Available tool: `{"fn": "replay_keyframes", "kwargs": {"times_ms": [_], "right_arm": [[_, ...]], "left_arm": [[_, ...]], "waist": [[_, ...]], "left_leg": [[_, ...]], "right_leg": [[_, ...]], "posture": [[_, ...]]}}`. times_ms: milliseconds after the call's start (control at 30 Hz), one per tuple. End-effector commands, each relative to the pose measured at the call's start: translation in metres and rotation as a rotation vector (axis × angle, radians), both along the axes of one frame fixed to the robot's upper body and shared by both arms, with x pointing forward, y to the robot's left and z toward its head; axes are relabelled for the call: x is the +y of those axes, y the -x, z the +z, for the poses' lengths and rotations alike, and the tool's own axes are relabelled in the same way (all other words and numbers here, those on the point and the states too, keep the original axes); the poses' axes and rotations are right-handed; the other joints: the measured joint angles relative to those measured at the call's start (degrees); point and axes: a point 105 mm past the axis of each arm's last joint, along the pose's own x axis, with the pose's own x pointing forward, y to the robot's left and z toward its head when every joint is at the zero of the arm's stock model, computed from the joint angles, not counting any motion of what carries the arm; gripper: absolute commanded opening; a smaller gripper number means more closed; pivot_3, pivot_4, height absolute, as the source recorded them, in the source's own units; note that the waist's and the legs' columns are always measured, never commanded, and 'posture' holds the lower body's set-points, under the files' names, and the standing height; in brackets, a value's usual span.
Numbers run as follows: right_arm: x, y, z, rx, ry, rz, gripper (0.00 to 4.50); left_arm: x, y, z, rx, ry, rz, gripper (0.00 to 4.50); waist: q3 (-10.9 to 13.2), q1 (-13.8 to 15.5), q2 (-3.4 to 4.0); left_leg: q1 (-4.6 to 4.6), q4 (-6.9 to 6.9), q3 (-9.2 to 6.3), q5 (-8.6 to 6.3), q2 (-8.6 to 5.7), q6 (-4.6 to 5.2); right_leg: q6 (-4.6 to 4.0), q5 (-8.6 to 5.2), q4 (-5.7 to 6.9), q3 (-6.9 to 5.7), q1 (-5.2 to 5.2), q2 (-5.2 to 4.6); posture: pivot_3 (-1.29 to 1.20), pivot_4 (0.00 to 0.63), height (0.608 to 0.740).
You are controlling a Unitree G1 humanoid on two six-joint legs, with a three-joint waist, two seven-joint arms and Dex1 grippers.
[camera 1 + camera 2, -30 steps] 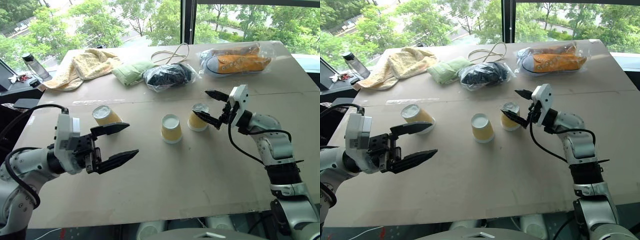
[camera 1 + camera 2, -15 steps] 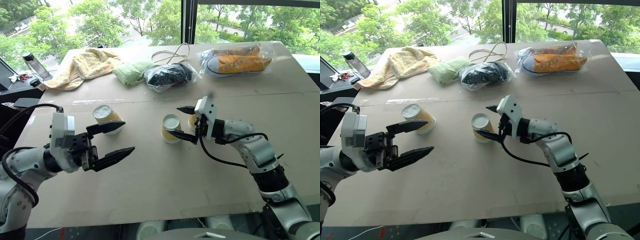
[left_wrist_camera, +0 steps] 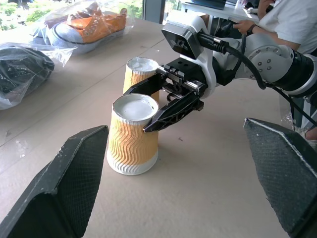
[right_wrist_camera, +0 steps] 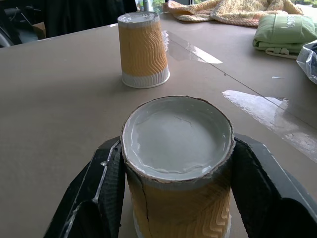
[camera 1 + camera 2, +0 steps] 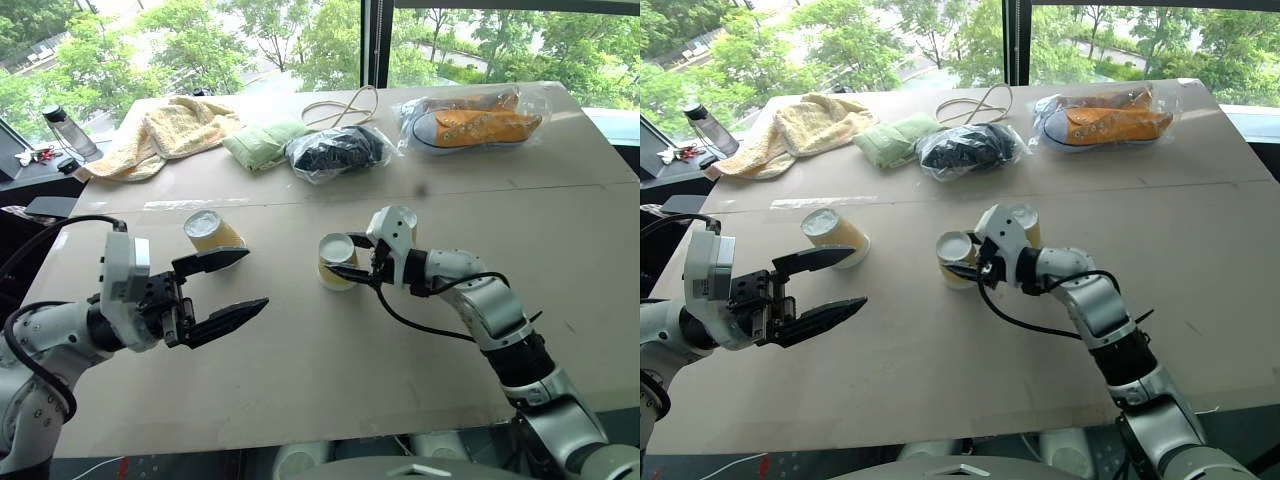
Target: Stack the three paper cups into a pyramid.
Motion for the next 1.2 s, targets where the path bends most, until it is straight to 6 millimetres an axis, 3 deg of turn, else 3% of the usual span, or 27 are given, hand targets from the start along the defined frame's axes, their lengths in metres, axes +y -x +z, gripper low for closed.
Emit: {"fn": "replay_keyframes", "kwargs": {"times_ms": [33,200,333,500,567,633,767,933,1200], "right_arm": [[0.001,0.003,0.019,-0.049,-0.062,0.01,2.21],[-0.007,0.009,0.04,-0.074,-0.139,0.034,2.21],[-0.046,-0.001,0.092,-0.144,-0.284,-0.06,2.21],[-0.102,-0.011,0.136,-0.193,-0.377,-0.215,2.21],[-0.146,-0.022,0.124,-0.193,-0.298,-0.356,2.21],[-0.175,-0.025,0.107,-0.166,-0.223,-0.435,2.21],[-0.2,-0.023,0.069,-0.092,-0.101,-0.496,2.21],[-0.194,-0.025,0.027,-0.058,0.015,-0.493,2.21],[-0.163,-0.034,0.013,-0.079,0.026,-0.409,2.21]], "left_arm": [[0.0,0.002,0.008,-0.046,-0.027,-0.004,4.5],[-0.009,-0.001,0.013,-0.06,-0.029,-0.053,4.5],[-0.022,-0.009,0.026,-0.104,-0.021,-0.119,4.5],[-0.03,-0.016,0.031,-0.119,-0.018,-0.164,4.5],[-0.033,-0.019,0.029,-0.118,-0.012,-0.18,4.5],[-0.035,-0.022,0.027,-0.114,-0.01,-0.192,4.5],[-0.036,-0.025,0.024,-0.111,-0.01,-0.206,4.5],[-0.036,-0.027,0.023,-0.108,-0.015,-0.217,4.5],[-0.034,-0.025,0.023,-0.111,-0.028,-0.213,4.5]], "waist": [[0.0,0.0,0.0],[0.02,0.1,-0.01],[0.05,0.47,-0.03],[0.05,0.16,-0.04],[0.06,0.21,-0.04],[0.06,0.65,-0.06],[0.11,-0.03,-0.07],[0.14,-1.38,-0.08],[0.19,-1.18,-0.22]], "left_leg": [[0.0,0.0,0.0,0.0,0.0,0.0],[-0.01,0.0,0.0,0.0,0.0,0.0],[-0.05,0.04,-0.09,-0.01,-0.04,0.01],[-0.06,-0.02,-0.05,0.01,-0.07,-0.02],[-0.07,-0.1,-0.07,0.02,-0.02,-0.03],[-0.13,-0.12,-0.09,0.02,-0.01,-0.03],[-0.2,-0.09,0.09,0.02,-0.01,0.0],[-0.08,-0.03,0.55,-0.08,0.15,0.19],[-0.03,0.08,0.6,-0.06,0.19,0.15]], "right_leg": [[0.0,0.0,0.0,0.0,0.0,0.0],[0.0,0.0,0.0,-0.01,0.0,0.0],[0.01,0.01,0.0,-0.09,0.02,-0.04],[0.01,0.01,-0.01,-0.1,0.0,-0.05],[0.01,0.01,-0.02,-0.1,-0.04,-0.01],[0.0,0.0,-0.08,-0.16,-0.04,-0.01],[0.01,0.0,-0.13,-0.15,-0.07,-0.01],[0.02,0.01,0.16,0.27,-0.21,0.16],[0.03,0.02,0.19,0.34,-0.19,0.22]], "posture": [[0.0,0.15,0.74],[0.0,0.15,0.74],[0.0,0.15,0.74],[0.0,0.15,0.74],[0.0,0.15,0.74],[0.0,0.15,0.74],[0.0,0.15,0.74],[0.0,0.15,0.74],[0.0,0.15,0.74]]}}
